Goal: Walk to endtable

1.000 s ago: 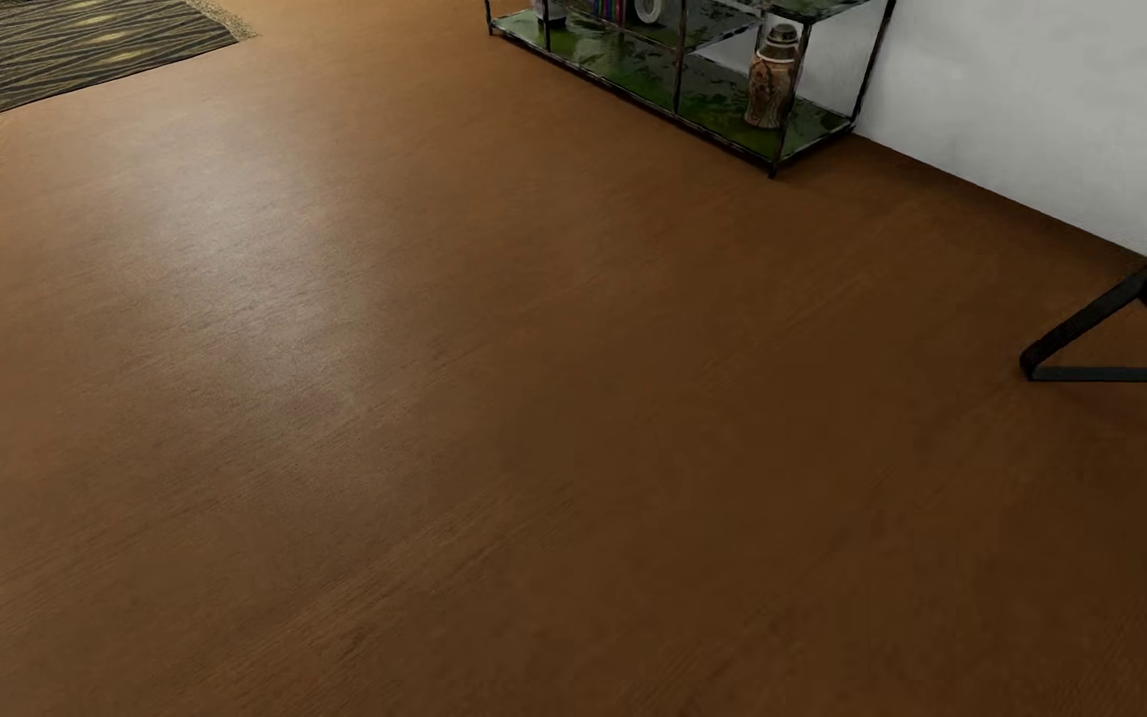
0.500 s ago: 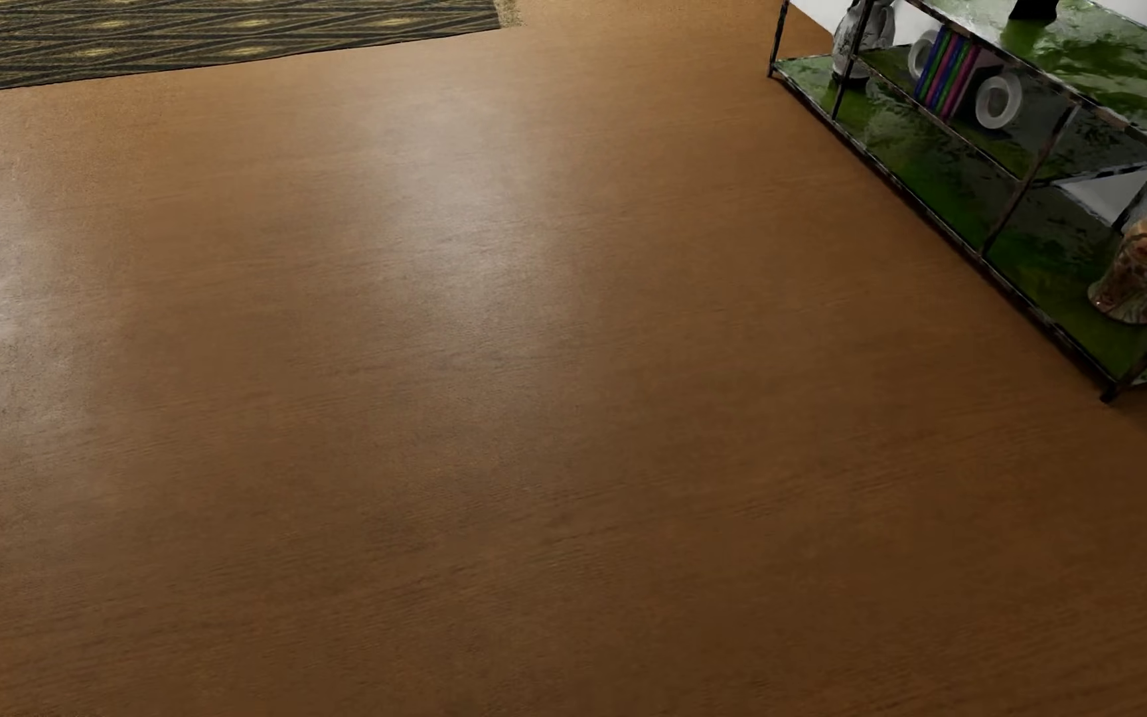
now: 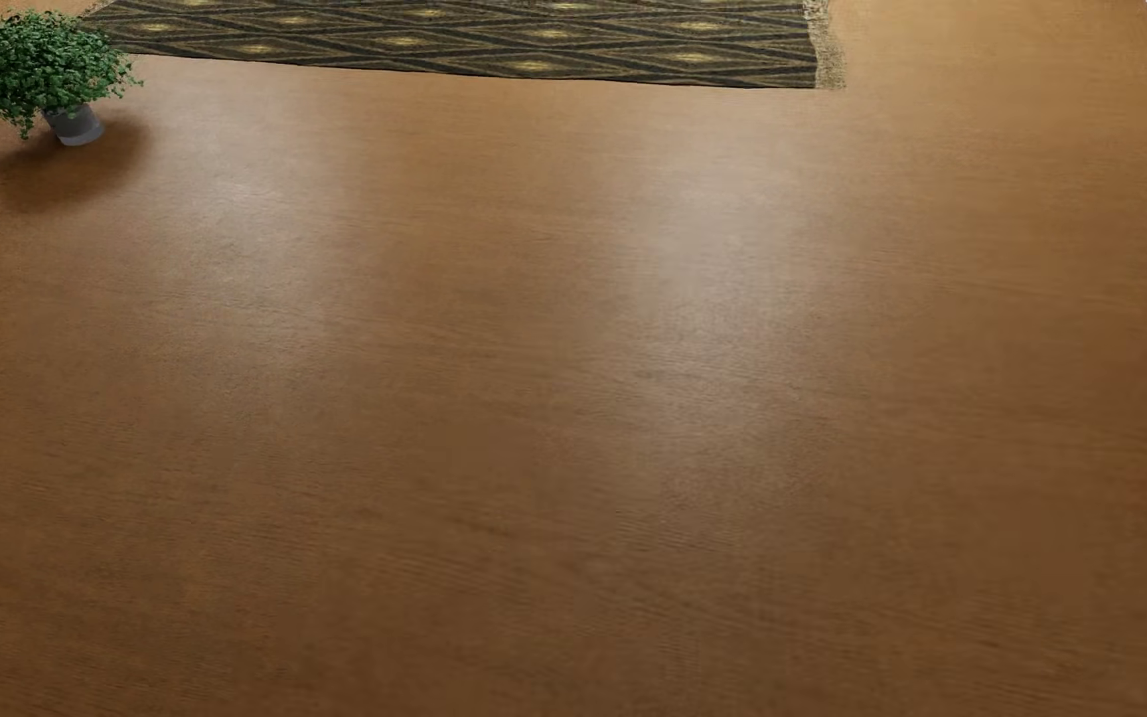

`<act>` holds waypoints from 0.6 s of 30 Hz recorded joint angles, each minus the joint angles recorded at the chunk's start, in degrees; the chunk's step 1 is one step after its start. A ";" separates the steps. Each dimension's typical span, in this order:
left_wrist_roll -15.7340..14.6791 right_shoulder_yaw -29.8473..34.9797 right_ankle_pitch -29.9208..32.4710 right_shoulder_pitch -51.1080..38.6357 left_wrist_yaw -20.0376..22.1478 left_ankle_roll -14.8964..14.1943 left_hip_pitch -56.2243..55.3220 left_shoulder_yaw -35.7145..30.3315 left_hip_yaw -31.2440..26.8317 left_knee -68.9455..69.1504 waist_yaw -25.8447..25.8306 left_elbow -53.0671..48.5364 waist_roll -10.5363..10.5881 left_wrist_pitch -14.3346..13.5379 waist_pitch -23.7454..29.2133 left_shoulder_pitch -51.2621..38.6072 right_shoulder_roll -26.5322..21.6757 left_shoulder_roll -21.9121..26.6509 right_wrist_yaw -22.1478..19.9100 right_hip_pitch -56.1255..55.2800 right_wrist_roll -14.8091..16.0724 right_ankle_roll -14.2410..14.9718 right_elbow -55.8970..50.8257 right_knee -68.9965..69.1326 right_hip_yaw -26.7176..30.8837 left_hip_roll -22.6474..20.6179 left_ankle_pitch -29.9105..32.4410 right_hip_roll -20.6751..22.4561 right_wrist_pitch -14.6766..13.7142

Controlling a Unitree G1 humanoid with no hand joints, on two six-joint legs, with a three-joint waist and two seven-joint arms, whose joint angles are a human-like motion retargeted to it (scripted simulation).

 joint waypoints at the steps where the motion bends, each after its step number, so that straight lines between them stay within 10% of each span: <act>1: 0.00 -0.85 -4.72 -1.57 0.00 0.00 -4.38 0.61 0.00 -6.59 3.78 1.02 -1.25 0.00 0.09 1.71 -0.68 0.70 0.00 7.16 0.00 0.00 -2.22 -4.12 0.00 -0.27 -1.45 -0.97 0.00; 6: 0.00 -7.69 -19.61 -12.94 0.00 0.00 -18.09 4.68 0.00 -48.70 15.08 5.83 -3.14 0.00 -1.99 5.31 -2.73 2.77 0.00 26.92 0.00 0.00 -11.05 -10.04 0.00 3.79 2.05 -5.01 0.00; 9: 0.00 -10.61 -4.48 -10.85 0.00 0.00 -21.82 4.73 0.00 -32.56 18.59 9.84 -6.00 0.00 -2.85 6.96 -0.35 2.61 0.00 29.90 0.00 0.00 -13.61 2.74 0.00 3.04 6.87 -10.70 0.00; 11: 0.00 -9.58 15.31 -6.54 0.00 0.00 -16.01 4.07 0.00 -25.21 14.55 11.91 -8.58 0.00 -0.93 5.84 1.99 1.90 0.00 22.22 0.00 0.00 -11.35 27.47 0.00 -3.19 5.76 -12.62 0.00; 14: 0.00 -5.68 5.00 -1.96 0.00 0.00 0.63 6.13 0.00 -32.92 5.46 4.18 -6.26 0.00 0.19 3.89 5.49 -0.68 0.00 2.00 0.00 0.00 -3.35 47.69 0.00 -5.29 2.38 -7.19 0.00; 18: 0.00 0.59 13.01 7.60 0.00 0.00 20.99 8.50 0.00 -45.45 -8.06 -14.03 -3.94 0.00 -0.17 -0.86 5.29 -0.53 0.00 -14.25 0.00 0.00 4.28 5.07 0.00 -3.14 0.85 -5.28 0.00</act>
